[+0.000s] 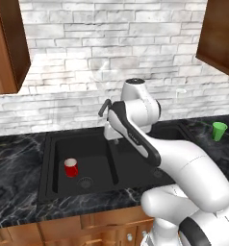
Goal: Move any existing items from the left basin to the right basin for drying. Then move the cup from the counter to the left basin of the sink for washing.
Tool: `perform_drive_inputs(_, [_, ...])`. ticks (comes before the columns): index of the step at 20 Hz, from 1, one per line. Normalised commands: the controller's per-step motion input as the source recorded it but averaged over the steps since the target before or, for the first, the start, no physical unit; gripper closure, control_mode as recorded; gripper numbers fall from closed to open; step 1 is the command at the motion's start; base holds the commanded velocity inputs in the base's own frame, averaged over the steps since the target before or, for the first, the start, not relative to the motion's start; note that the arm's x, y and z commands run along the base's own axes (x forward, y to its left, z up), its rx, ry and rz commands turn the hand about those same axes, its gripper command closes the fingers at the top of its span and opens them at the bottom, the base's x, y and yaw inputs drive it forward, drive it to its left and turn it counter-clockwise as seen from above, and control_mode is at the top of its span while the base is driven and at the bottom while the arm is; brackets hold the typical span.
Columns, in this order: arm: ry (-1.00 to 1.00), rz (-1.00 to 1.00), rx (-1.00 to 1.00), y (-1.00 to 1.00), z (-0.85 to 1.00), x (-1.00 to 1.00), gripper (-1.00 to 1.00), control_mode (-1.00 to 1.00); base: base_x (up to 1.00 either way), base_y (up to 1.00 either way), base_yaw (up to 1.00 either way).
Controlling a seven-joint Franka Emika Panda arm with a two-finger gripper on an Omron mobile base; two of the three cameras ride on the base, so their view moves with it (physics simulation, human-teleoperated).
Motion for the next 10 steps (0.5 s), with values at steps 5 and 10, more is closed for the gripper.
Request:
perform_drive_inputs(5, [0.0,0.0,0.0,0.33,-0.2,0.0,-1.0,-1.0,0.0,0.0,0.0])
perform_drive_inputs(10, [0.0,0.0,0.0,0.39,-0.24,0.0,-1.0,-1.0,0.0,0.0,0.0])
